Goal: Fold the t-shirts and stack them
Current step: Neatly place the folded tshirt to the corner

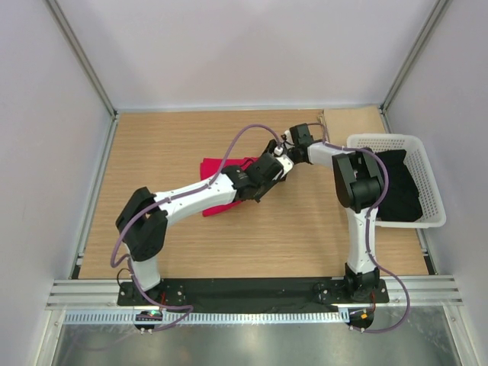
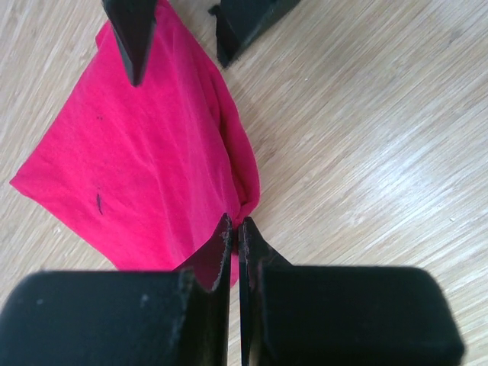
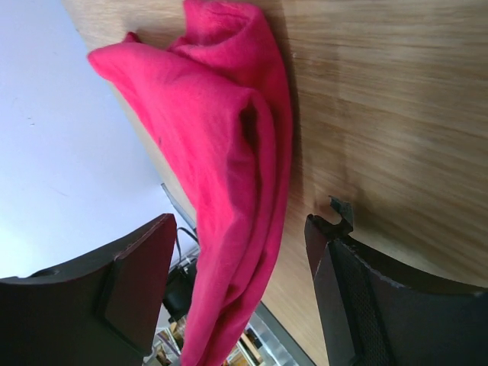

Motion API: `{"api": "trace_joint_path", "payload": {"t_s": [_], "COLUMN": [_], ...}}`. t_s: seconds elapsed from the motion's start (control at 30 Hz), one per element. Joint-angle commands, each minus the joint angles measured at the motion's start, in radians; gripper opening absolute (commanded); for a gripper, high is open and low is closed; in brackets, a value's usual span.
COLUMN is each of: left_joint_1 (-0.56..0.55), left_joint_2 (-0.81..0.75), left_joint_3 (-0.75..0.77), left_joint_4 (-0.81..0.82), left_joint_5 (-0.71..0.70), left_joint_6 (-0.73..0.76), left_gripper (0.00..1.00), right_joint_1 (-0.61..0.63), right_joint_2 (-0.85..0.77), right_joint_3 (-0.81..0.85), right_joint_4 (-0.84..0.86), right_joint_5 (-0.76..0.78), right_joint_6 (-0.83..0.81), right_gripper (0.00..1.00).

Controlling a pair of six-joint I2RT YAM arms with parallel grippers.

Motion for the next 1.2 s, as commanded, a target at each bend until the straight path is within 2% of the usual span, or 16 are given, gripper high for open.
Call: {"api": "trace_joint_path", "payload": {"t_s": [0.0,0.3,0.5,0.6,0.67,0.7,0.73,0.8,0.87,0.9,1.0,1.03,1.17], "left_joint_1": [0.002,0.004,0.004,0.004,0.002,0.004,0.004,0.005,0.01,0.017,0.036,0.04,0.071], "left_joint_2": [-0.063,-0.084,-0.083,-0.083,-0.083,-0.083,-0.084,-0.086,-0.096,-0.104,-0.158,-0.173,-0.257], "left_joint_3": [-0.006,-0.012,-0.018,-0.02,-0.021,-0.023,-0.023,-0.026,-0.027,-0.032,-0.044,-0.061,-0.09], "left_joint_4": [0.003,0.003,0.006,0.007,0.013,0.015,0.015,0.015,0.015,0.016,0.019,0.019,-0.01], "left_joint_5": [0.004,0.013,0.025,0.039,0.044,0.053,0.06,0.077,0.096,0.108,0.14,0.151,0.142], "left_joint_6": [0.0,0.001,-0.005,-0.005,-0.005,-0.005,-0.005,-0.041,-0.08,-0.097,-0.16,-0.173,-0.256], "left_gripper": [0.0,0.0,0.0,0.0,0.0,0.0,0.0,0.14,0.38,0.43,0.5,0.5,0.5], "right_joint_1": [0.036,0.047,0.046,0.047,0.047,0.047,0.046,0.047,0.049,0.052,0.052,0.052,0.038], "right_joint_2": [0.025,0.077,0.091,0.104,0.112,0.123,0.126,0.111,0.085,0.05,-0.003,-0.026,-0.049], "right_joint_3": [-0.006,-0.009,0.005,0.022,0.046,0.075,0.088,0.115,0.138,0.153,0.192,0.218,0.371], "right_joint_4": [0.03,0.128,0.136,0.145,0.129,0.11,0.089,0.052,-0.027,-0.048,-0.12,-0.153,-0.379], "right_joint_5": [0.034,0.116,0.175,0.183,0.198,0.202,0.214,0.251,0.336,0.361,0.45,0.473,0.574], "right_joint_6": [0.019,0.051,0.036,0.037,0.02,-0.016,-0.041,-0.108,-0.182,-0.231,-0.397,-0.496,-0.706], "right_gripper": [0.75,0.65,0.59,0.47,0.33,0.26,0.1,0.01,0.01,0.01,0.01,0.01,0.01]}}
